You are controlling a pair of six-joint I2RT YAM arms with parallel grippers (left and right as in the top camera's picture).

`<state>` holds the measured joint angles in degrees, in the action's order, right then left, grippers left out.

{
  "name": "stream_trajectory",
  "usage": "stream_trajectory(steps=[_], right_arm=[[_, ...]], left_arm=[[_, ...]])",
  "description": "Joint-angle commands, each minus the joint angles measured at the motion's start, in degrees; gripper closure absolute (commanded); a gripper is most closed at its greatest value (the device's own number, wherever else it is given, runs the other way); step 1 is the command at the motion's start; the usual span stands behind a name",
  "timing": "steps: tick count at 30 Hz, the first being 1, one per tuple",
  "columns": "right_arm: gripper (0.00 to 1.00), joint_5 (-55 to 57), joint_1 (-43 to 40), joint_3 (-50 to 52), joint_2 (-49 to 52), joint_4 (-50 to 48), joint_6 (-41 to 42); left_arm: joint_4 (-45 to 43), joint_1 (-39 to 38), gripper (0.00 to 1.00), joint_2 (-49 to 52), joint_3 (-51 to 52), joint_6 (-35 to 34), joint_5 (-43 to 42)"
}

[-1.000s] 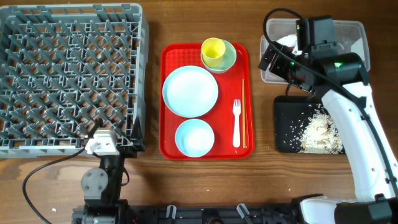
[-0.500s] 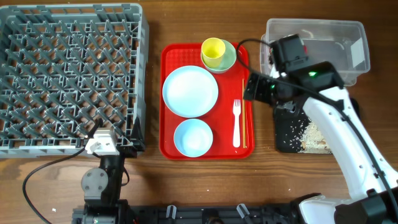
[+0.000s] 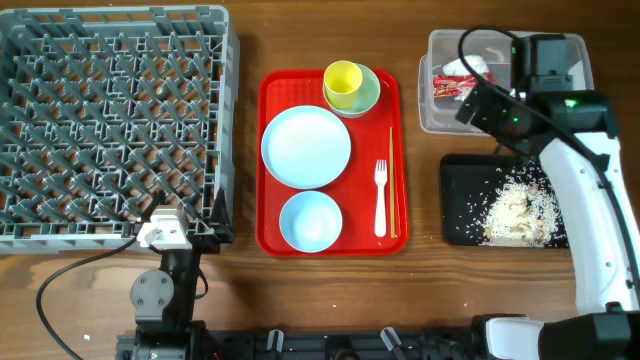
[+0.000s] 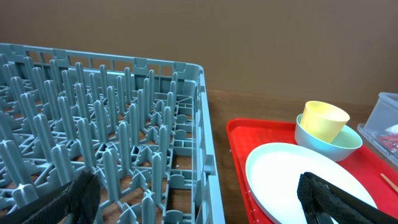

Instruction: Sort waste into correct bins and load items into the dishwasher rack

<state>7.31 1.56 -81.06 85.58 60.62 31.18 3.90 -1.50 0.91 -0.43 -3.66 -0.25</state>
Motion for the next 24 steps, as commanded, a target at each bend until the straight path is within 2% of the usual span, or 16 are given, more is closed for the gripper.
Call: stream_trajectory(steps=[1,6,9,24], right_arm=[[0.00,-4.22,-0.09,-1.05,-0.42,1.57,0.33],[0.01,-13.62,-0.09,-1.05,-0.42,1.99,0.33],[0.00,-23.82,-0.02,-1.05,-0.42,-0.39,0.52],[0.00,-22.01,-0.04,-1.05,-0.42,-0.59,0.74]], left_arm=[[0.28,-0.22,0.00,-0.15,0.09,0.90,0.55],[0.28,-0.22,0.00,-0.15,0.11,0.90,0.55],[0.28,-0.22,0.00,-0.15,0.09,0.90,0.55],[0.28,-0.22,0.00,-0.15,0.11,0.90,0.55]])
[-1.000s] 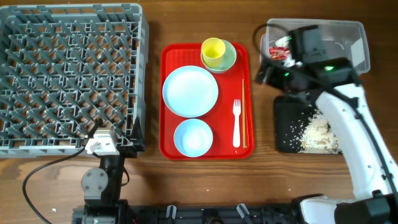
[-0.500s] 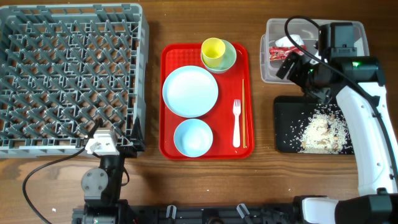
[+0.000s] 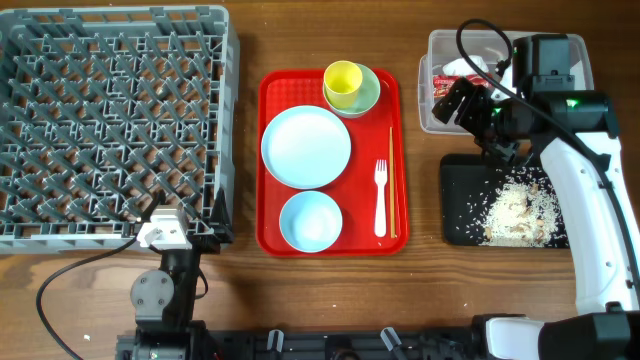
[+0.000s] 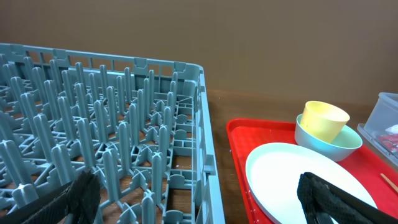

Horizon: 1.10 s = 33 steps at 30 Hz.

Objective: Sort waste into correct bins and load items into the dishwasher rack
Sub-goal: 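Reach the left gripper toward the white plate on the red tray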

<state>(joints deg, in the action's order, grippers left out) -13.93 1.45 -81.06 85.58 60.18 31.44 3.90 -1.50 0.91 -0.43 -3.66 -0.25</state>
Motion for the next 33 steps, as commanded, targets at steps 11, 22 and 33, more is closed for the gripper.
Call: stream_trajectory(steps=[11,22,33], right_arm=[[0.00,-0.76,0.07,-1.05,-0.42,-0.15,0.48],[0.00,-0.76,0.07,-1.05,-0.39,-0.15,0.48],[0.00,-0.76,0.07,-1.05,-0.42,-0.15,0.48]], left_arm=[[0.11,-0.22,0.00,-0.15,0.11,-0.09,-1.31],[-31.15,-0.22,0.00,-0.15,-0.46,-28.52,-35.04],[1.55,-0.28,0.00,27.63,-29.18,-18.45,-38.77]])
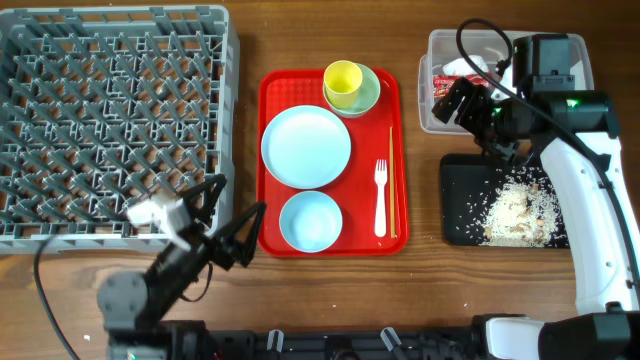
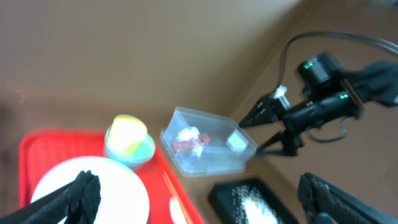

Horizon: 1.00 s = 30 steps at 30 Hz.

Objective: Sort waste into correct bins and load items into the dishwasher rack
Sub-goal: 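Reach the left gripper toward the white plate on the red tray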

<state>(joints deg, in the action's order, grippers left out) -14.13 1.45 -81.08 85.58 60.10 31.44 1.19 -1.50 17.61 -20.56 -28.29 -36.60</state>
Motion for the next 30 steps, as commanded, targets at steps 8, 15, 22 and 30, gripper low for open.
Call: stream_trajectory(steps=[8,15,22,30], right_arm=[[0.00,-0.57,0.07,-1.03,-0.42,-0.07,0.48],[0.00,-0.57,0.07,-1.03,-0.39,-0.07,0.48],[0.00,-0.57,0.07,-1.03,-0.42,-0.07,0.48],[0.00,-0.57,0.07,-1.03,-0.42,-0.07,0.48]], left_arm=[[27.30,-3.41,0.00,42.84,-34.12,9.01,-3.52],[19.74,-6.19,0.00,47.80,-34.71,2.56,-8.61],[29.24,-11.91,0.00,48.98,-36.79,7.96,0.63],[48.06,-22.73,0.00,56.76,-53.18,14.58,27.08]])
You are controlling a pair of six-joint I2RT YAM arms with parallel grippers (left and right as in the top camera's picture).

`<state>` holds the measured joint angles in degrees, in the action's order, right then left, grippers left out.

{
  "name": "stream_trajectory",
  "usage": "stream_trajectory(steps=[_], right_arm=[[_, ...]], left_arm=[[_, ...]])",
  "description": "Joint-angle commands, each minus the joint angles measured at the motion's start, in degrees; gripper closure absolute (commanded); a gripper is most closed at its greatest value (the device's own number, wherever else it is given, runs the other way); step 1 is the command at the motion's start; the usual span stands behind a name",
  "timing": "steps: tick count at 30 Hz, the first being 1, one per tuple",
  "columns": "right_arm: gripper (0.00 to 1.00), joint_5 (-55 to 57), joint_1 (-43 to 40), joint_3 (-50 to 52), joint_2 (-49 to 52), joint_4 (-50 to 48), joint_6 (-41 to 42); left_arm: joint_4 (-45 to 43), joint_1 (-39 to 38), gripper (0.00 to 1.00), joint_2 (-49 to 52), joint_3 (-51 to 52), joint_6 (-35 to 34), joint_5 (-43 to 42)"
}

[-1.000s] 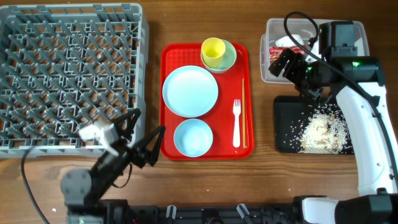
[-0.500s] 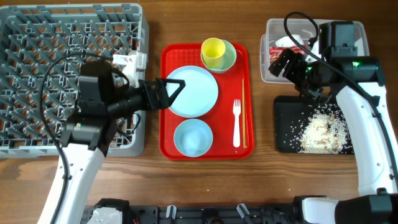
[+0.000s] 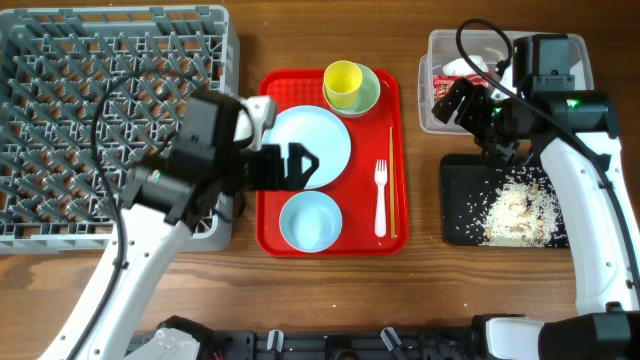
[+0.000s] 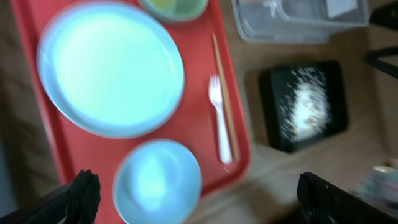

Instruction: Sort waste into correct bins and load items into the dishwasher rack

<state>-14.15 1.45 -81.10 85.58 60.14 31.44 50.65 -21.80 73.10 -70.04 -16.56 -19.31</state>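
The red tray (image 3: 270,235) holds a large pale-blue plate (image 3: 322,135), a small blue bowl (image 3: 310,221), a yellow cup (image 3: 343,80) in a green bowl (image 3: 372,97), a white fork (image 3: 380,200) and a chopstick (image 3: 391,180). My left gripper (image 3: 300,168) hangs open over the tray's left side, above the plate's edge and holding nothing. In the blurred left wrist view, the plate (image 4: 112,68) and bowl (image 4: 155,180) lie below that gripper (image 4: 198,198). My right gripper (image 3: 457,102) is open over the clear bin (image 3: 438,122).
The grey dishwasher rack (image 3: 100,110) fills the left of the table, with my left arm crossing its right edge. Wrappers (image 3: 450,85) lie in the clear bin. In front of it is a black tray (image 3: 460,200) with rice (image 3: 515,210).
My left arm has moved from the table's front edge, below the rack, to above the tray's left side. Its camera now looks down on the dishes. The right arm has not moved.
At first my left arm rested at the front by the rack, and the right gripper was over the clear bin. The right gripper then shifted slightly left and stayed there. My left arm was then raised and turned toward the tray, and now hovers open over it.
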Motion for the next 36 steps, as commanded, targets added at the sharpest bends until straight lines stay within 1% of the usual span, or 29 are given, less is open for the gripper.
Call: stream_trajectory(steps=[1,5,7,8,10,15,20,28,36], right_arm=[[0.00,-0.55,0.07,-1.01,-0.39,-0.11,0.48],[0.00,-0.55,0.07,-1.01,-0.42,-0.11,0.48],[0.00,-0.55,0.07,-1.01,-0.42,-0.11,0.48],[0.00,-0.55,0.07,-1.01,-0.39,-0.11,0.46],[0.00,-0.55,0.07,-1.01,-0.42,-0.11,0.48],[0.00,-0.55,0.07,-1.01,-0.42,-0.11,0.46],[0.00,-0.55,0.07,-1.01,-0.42,-0.11,0.50],[0.00,-0.55,0.07,-1.01,-0.42,-0.11,0.48],[0.00,-0.55,0.07,-1.01,-0.42,-0.11,0.48]], left_arm=[[-2.40,-2.91,0.00,1.27,-3.69,2.84,9.79],[-4.90,-3.61,0.00,1.27,-3.69,2.62,9.35],[-5.95,-3.61,0.00,1.27,-3.69,2.62,6.49],[-6.38,-3.61,0.00,1.27,-3.69,2.62,2.89],[-6.29,-3.61,0.00,1.27,-3.69,2.64,1.29],[-6.08,-4.24,0.00,1.46,-3.69,2.64,1.31],[-6.40,-6.62,0.00,2.69,-3.69,2.64,1.33],[-7.58,-10.67,0.00,8.96,-3.69,2.64,1.33],[-7.89,-11.15,0.00,10.29,-3.69,2.67,1.36]])
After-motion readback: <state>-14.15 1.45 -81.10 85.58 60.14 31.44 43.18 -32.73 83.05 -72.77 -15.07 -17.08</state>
